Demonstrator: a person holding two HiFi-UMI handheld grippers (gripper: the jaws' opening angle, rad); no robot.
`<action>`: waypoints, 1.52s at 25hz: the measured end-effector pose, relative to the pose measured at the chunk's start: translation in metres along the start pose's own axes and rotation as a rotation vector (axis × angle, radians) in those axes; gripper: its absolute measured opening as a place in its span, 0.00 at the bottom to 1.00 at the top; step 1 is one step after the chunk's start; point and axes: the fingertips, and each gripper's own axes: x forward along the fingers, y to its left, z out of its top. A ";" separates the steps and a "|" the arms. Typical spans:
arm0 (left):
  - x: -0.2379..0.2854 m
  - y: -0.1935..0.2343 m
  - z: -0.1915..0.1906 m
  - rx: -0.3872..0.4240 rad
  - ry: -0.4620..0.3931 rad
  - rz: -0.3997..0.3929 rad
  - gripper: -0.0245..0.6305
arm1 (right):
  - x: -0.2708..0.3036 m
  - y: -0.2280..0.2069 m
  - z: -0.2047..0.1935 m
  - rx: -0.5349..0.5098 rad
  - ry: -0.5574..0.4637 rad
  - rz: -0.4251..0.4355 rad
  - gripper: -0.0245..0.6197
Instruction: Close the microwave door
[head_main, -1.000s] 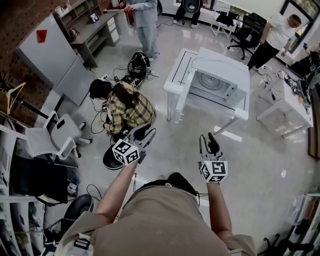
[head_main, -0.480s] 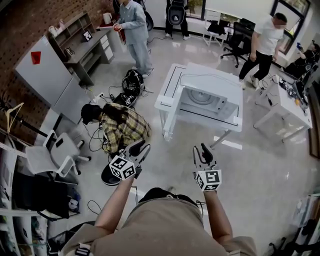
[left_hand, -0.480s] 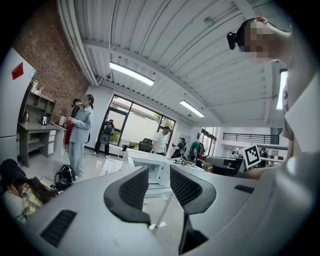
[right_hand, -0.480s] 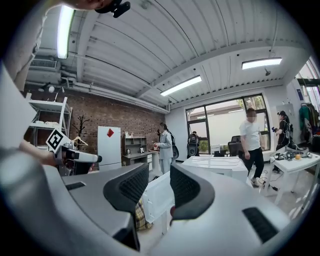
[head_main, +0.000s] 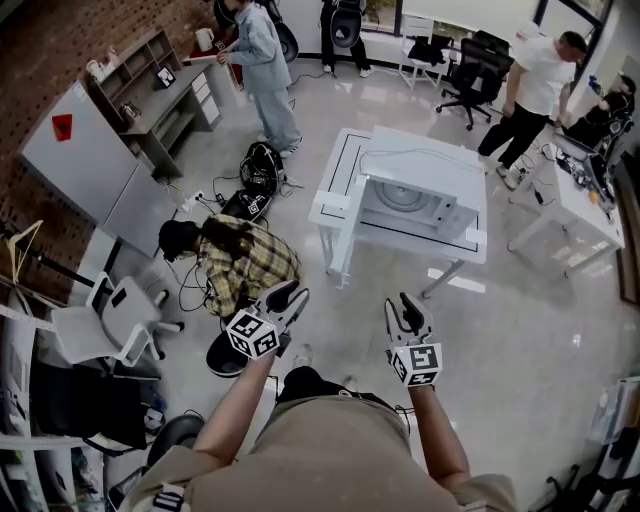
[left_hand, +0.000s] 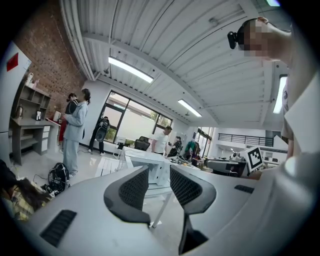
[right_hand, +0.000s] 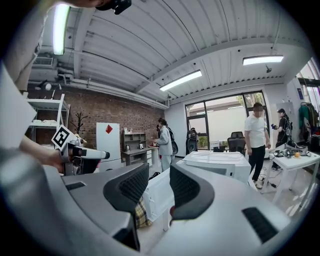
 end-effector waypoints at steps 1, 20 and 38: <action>0.002 0.006 0.003 0.001 0.005 -0.012 0.22 | 0.005 0.003 0.002 0.002 0.000 -0.007 0.23; 0.026 0.111 0.010 0.030 0.115 -0.251 0.21 | 0.155 0.090 -0.066 -0.077 0.202 -0.155 0.25; 0.053 0.151 0.001 0.057 0.196 -0.336 0.05 | 0.210 0.065 -0.131 -0.147 0.345 -0.369 0.28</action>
